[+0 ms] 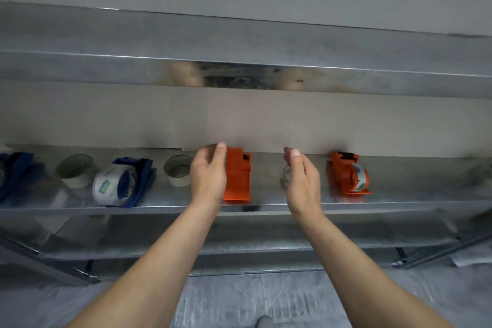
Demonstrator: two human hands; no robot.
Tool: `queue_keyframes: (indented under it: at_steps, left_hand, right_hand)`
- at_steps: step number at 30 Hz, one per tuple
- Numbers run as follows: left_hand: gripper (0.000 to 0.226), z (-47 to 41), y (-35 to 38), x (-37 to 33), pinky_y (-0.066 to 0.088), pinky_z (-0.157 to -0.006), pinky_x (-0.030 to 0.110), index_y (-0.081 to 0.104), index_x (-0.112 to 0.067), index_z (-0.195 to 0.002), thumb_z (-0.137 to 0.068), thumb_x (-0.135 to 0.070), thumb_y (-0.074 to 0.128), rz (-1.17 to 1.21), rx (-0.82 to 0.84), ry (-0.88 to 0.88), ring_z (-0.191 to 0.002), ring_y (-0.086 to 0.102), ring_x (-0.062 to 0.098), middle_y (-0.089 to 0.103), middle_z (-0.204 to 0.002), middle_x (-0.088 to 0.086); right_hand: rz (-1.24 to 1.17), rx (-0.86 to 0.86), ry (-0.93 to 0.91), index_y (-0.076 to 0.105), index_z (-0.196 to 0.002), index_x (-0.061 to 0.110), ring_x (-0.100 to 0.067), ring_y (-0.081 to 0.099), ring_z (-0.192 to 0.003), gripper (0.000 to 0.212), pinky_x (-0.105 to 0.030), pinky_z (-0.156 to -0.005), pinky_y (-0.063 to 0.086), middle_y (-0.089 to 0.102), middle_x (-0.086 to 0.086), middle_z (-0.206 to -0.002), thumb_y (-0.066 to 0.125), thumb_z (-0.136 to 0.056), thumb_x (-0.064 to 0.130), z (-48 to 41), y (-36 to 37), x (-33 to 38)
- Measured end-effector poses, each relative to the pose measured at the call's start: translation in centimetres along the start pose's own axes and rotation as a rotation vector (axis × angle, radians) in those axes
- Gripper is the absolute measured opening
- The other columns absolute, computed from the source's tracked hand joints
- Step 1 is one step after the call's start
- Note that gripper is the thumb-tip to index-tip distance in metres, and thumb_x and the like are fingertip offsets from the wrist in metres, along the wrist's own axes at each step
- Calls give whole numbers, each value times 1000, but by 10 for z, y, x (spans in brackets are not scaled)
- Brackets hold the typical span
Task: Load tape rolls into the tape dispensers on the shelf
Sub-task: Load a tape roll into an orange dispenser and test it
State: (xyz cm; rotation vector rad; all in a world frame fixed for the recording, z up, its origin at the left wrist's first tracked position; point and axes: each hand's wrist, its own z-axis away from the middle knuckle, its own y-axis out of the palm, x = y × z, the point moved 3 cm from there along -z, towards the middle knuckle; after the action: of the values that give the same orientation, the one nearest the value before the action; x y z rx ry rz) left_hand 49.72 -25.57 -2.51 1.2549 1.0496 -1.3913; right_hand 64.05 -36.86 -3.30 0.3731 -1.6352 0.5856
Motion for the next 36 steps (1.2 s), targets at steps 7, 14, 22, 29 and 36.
queue_keyframes:
  at_steps: [7,14,22,29,36]
  left_hand:
    - [18,31,31,3,50,-89,43,63,-26,-88,-95,-41,55,69,156,15,-90,61,10,66,-92,-5]
    - [13,70,88,4,49,-98,47,63,-28,-89,-96,-37,56,77,292,20,-101,63,12,66,-96,-12]
    - [15,127,178,7,48,-87,37,62,-25,-87,-97,-34,55,65,420,43,-88,60,6,63,-86,-12]
    - [18,198,279,4,51,-72,26,65,-25,-93,-96,-40,54,55,521,67,-88,59,11,65,-94,-2]
    - [15,270,376,5,48,-101,50,62,-27,-89,-97,-38,55,16,530,64,-99,60,11,64,-92,-15]
  right_hand:
    - [-80,-105,71,66,-102,44,-7,60,-117,50,-51,-106,45,68,15,-117,36,-77,76,29,-42,4]
    - [-129,-231,99,66,-119,32,-5,59,-119,62,-49,-109,43,66,5,-127,37,-80,71,43,-112,8]
    - [-130,-353,98,64,-111,39,-1,59,-116,49,-50,-106,46,67,12,-121,35,-83,68,44,-212,-9]
    - [-190,-421,105,64,-123,24,-2,59,-118,58,-49,-109,44,65,3,-127,36,-87,59,27,-327,-27]
    - [-178,-451,101,63,-130,20,-6,58,-122,66,-49,-110,43,64,3,-131,37,-85,61,14,-446,-42]
